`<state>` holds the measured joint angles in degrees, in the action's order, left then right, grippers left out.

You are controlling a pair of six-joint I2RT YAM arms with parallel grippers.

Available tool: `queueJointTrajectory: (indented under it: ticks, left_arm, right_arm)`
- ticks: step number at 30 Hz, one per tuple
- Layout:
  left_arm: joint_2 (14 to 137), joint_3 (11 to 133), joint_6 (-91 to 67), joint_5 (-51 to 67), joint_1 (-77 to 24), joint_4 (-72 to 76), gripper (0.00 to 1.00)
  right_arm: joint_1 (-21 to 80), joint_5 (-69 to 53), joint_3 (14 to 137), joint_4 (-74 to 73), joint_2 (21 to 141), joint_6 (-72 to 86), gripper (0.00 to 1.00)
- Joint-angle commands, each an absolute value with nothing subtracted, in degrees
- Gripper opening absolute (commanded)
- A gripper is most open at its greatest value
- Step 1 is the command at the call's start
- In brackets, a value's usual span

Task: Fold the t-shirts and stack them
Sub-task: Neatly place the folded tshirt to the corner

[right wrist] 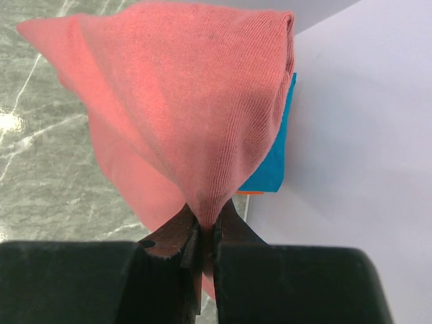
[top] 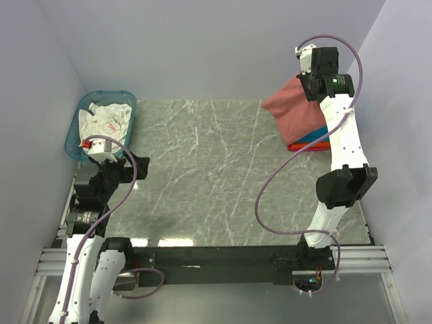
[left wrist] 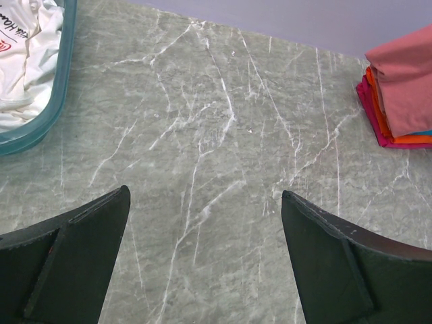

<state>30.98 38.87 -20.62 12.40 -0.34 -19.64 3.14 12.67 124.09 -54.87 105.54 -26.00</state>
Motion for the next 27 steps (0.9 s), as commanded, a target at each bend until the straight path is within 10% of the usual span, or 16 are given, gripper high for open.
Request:
queueJointTrajectory:
  ticks: [1,27]
  left_arm:
    - [30.9,38.9,-19.8,13.6,-0.2,-18.4,1.0]
    - [30.9,38.8,-19.8,13.5,-0.2,-18.3,0.99]
  right_arm:
    - [2.3,13.9,128.0,-52.6,101.2,-27.1,0.0]
    - [-1.4,15.4,128.7,-50.5,104.1,-28.8,0.0]
